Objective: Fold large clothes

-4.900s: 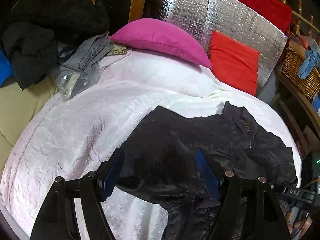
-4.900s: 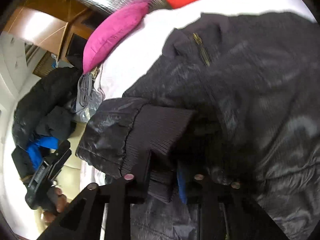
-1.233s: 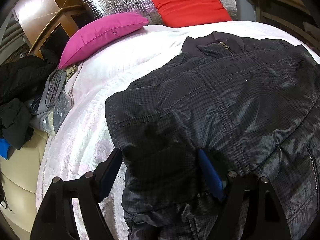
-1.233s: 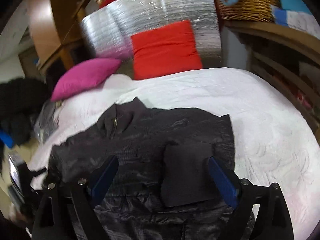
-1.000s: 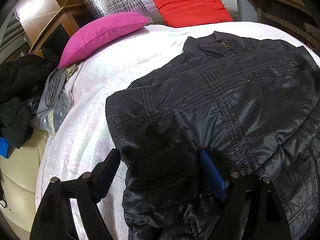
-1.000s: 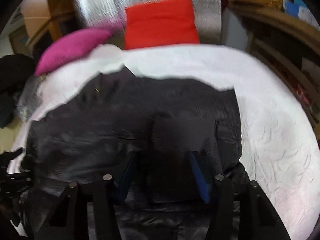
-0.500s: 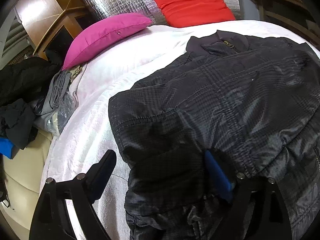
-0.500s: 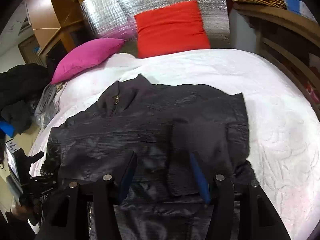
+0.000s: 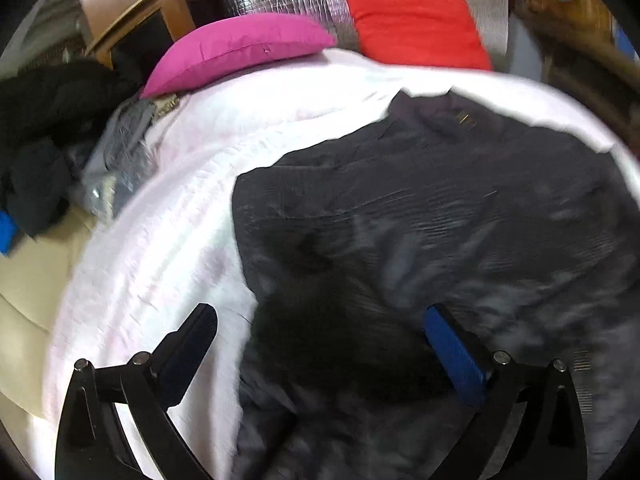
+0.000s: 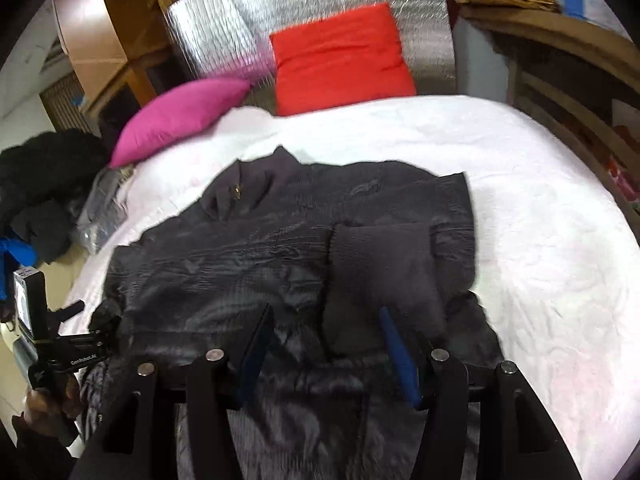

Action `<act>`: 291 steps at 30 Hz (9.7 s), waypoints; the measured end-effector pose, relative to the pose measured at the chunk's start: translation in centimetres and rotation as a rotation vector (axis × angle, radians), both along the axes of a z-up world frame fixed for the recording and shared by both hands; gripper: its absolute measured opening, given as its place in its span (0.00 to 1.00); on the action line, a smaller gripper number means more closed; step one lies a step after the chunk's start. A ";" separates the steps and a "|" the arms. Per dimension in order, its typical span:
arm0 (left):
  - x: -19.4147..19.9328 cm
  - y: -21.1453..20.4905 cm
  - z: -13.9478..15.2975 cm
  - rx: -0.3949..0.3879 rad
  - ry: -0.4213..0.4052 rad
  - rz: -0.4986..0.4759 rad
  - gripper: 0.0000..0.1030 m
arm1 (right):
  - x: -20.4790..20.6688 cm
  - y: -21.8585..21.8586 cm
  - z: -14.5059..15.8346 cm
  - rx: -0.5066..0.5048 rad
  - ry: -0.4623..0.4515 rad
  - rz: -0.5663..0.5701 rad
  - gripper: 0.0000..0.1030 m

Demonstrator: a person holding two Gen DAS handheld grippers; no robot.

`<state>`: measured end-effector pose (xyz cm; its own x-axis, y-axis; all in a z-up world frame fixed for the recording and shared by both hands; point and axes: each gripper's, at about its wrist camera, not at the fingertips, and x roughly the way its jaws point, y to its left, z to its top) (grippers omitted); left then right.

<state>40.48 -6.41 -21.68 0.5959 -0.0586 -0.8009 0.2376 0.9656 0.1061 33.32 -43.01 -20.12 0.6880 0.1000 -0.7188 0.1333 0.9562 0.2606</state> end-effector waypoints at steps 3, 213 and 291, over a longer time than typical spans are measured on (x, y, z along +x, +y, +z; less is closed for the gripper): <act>-0.8 -0.2 0.3 -0.084 0.023 -0.006 1.00 | -1.7 -1.1 0.5 0.012 -0.030 -0.022 0.58; 6.6 5.1 0.3 -0.313 0.017 0.268 0.16 | 4.9 -7.6 -2.2 0.075 0.026 -0.260 0.30; -13.9 6.6 -0.9 -0.583 0.133 0.276 0.31 | -16.3 0.4 -5.8 0.558 -0.055 -0.385 0.37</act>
<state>26.58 0.23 -22.57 0.5493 -0.3639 -0.7522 -0.0525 0.8834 -0.4657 17.01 -42.64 -25.94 0.7831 0.1861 -0.5934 0.4096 0.5636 0.7174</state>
